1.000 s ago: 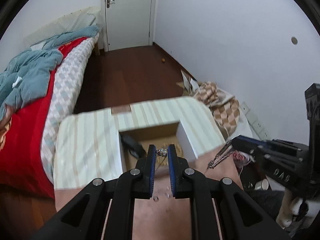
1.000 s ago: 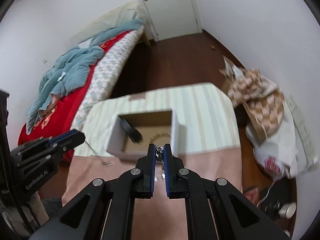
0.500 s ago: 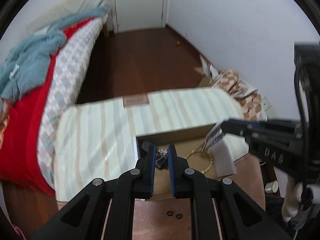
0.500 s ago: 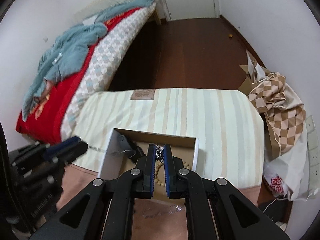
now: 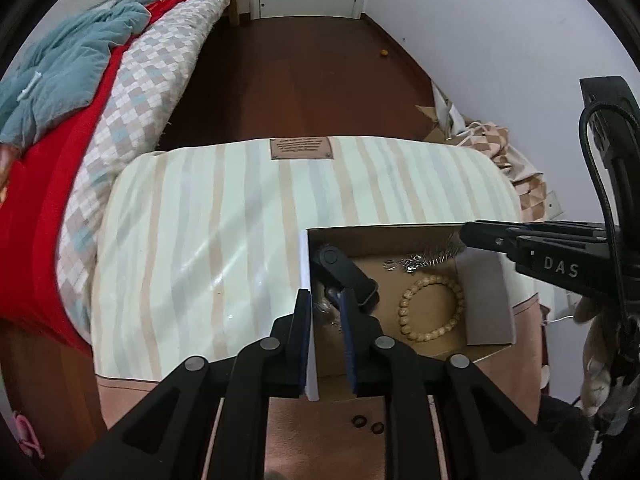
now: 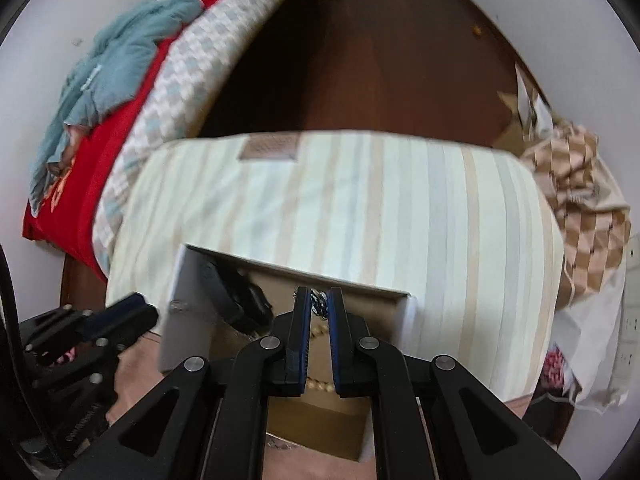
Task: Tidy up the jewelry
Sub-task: 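Carry both chains into the white box and open both tools, then withdraw both tools from the box toward the remaining jewelry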
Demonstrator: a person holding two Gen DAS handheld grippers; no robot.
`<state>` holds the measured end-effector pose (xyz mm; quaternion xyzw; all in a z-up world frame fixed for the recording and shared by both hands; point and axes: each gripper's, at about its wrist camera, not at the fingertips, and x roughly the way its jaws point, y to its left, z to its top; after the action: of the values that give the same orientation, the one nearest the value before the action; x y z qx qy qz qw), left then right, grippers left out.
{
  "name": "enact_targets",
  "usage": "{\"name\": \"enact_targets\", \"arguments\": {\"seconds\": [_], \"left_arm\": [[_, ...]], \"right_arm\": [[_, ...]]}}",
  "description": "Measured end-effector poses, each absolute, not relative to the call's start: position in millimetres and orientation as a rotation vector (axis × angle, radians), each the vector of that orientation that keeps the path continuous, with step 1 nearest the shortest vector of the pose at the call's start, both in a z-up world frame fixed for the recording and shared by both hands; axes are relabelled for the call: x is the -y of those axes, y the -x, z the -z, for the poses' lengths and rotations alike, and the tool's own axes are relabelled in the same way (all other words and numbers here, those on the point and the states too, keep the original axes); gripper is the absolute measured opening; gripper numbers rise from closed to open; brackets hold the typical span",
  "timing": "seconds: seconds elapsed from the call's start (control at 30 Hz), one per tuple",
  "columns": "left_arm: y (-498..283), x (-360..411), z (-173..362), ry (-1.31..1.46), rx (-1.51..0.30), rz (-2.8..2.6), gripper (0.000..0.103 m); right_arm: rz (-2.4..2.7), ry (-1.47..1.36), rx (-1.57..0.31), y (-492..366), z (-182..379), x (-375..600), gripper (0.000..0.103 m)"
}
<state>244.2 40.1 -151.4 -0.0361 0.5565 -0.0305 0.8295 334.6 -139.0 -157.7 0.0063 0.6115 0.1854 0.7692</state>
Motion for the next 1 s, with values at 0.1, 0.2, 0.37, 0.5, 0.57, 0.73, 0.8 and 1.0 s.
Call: {"name": "enact_targets", "arguments": {"seconds": [0.1,0.2,0.37,0.5,0.57,0.73,0.8,1.0], "left_arm": [[-241,-36,146,0.042,-1.16,0.035,0.044],[-235,-34,137,0.014,-1.109,0.009,0.072],[-221,-39,134,-0.007,-1.067,-0.055,0.093],[-207,-40,147,-0.041,-1.064,-0.109,0.097],[-202,-39,153,-0.049,-1.065,-0.121,0.097],[-191,-40,156,-0.045,-1.057,-0.139,0.098],[-186,-40,149,-0.05,-1.033,-0.155,0.098],[-170,-43,123,-0.045,-0.962,-0.18,0.098]], "right_arm": [[-0.392,-0.01,-1.306,-329,152,147,0.047],[-0.385,-0.007,-1.266,-318,139,153,0.061],[-0.267,0.069,-1.193,-285,125,167,0.074],[-0.176,0.09,-1.184,-257,138,179,0.096],[-0.159,0.087,-1.188,-245,144,180,0.102],[-0.118,0.118,-1.148,-224,143,173,0.103],[-0.118,0.116,-1.123,-218,136,170,0.103],[-0.117,0.116,-1.052,-201,108,162,0.103]]}}
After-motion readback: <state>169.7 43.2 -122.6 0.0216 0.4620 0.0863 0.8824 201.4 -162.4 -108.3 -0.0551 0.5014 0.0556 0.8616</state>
